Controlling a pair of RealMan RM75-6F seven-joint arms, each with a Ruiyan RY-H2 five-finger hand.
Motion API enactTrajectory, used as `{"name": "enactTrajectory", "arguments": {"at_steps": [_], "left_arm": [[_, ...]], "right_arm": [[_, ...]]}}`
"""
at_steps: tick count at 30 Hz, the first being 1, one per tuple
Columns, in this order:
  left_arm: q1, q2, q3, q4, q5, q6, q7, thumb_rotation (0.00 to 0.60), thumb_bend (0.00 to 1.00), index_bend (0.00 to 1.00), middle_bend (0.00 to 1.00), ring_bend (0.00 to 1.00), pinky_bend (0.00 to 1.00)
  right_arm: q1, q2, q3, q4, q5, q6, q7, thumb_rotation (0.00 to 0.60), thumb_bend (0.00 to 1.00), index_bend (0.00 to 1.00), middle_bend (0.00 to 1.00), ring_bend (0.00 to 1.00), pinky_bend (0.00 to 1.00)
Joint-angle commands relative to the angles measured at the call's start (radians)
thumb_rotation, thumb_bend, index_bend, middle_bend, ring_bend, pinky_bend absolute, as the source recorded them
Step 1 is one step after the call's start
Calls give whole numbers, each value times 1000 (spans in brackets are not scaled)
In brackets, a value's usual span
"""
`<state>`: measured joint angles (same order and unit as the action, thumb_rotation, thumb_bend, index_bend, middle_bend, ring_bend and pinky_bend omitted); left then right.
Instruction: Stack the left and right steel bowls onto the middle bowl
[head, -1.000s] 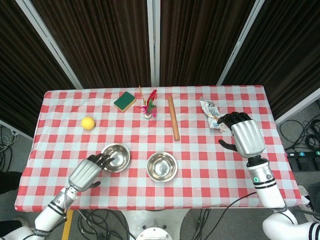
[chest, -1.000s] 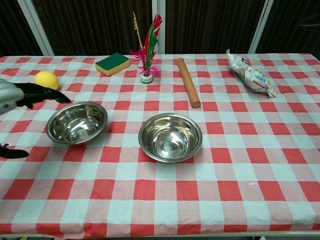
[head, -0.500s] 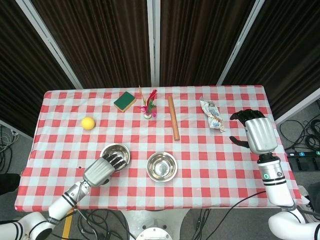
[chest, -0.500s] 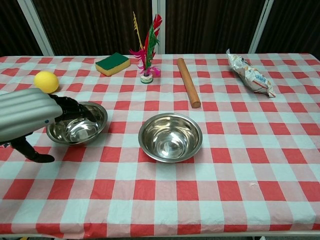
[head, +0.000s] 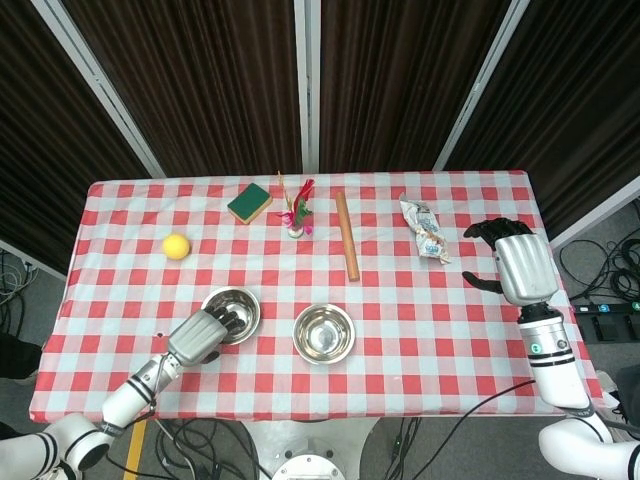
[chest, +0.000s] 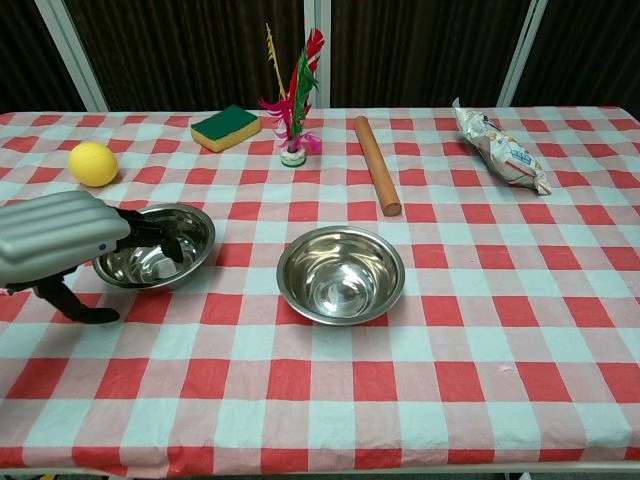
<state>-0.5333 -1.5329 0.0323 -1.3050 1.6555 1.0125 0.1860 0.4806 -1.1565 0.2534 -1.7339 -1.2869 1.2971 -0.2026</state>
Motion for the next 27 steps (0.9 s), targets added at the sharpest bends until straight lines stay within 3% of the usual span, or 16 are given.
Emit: {"name": "enactTrajectory", "arguments": {"at_steps": [1, 12, 27], "left_arm": [[-11, -8, 4, 21, -6, -9, -11, 600, 237, 330, 382, 310, 430], [-36, -43, 3, 72, -17, -10, -34, 600, 273, 357, 412, 329, 445], [-47, -109, 7, 155, -27, 15, -61, 600, 357, 544, 603, 526, 615]], "right_arm": [[-1, -2, 0, 9, -1, -3, 9, 600, 0, 394, 411, 313, 355], [5, -14, 2, 42, 14, -26, 18, 600, 0, 392, 411, 313, 353], [6, -13, 5, 58, 36, -39, 14, 600, 1, 386, 411, 313, 353]]}}
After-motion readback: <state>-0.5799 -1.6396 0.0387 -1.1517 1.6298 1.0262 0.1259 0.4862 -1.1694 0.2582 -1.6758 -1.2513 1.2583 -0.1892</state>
